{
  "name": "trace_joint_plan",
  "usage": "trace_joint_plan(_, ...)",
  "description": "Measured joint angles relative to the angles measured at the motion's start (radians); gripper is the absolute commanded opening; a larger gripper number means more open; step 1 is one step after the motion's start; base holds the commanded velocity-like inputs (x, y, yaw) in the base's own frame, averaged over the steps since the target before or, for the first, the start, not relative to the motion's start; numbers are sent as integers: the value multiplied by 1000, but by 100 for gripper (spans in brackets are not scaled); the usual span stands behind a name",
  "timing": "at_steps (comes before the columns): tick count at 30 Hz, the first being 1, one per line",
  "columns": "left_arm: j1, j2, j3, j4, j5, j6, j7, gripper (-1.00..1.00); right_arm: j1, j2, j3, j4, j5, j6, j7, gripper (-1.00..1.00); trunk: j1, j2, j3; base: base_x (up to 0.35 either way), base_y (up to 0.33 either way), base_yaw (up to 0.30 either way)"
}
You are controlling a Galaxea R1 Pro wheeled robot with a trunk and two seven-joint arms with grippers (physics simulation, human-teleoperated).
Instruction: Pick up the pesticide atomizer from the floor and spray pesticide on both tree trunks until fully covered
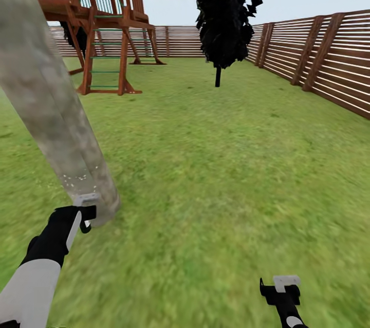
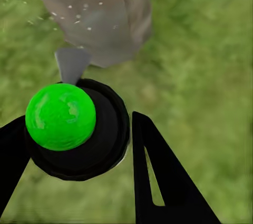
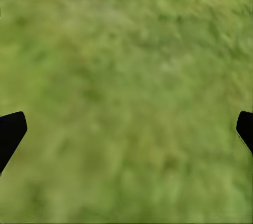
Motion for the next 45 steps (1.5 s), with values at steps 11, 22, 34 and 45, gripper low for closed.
trace_joint_plan(11,79,14,37,7,-2,-6,5,-100,0,1,0,0,1,0,0,100,0,0,0,140,-244,198)
trace_joint_plan(22,84,10,40,5,-3,-10,8,-100,0,3,0,0,1,0,0,100,0,0,0,132,-247,73)
trace_joint_plan(34,84,12,37,149,-7,-97,16,-100,0,5,0,0,1,0,0,100,0,0,0,98,-266,252)
trace_joint_plan(45,84,18,38,158,-10,-99,17,-100,0,8,0,1,1,0,0,100,0,0,0,153,-262,42)
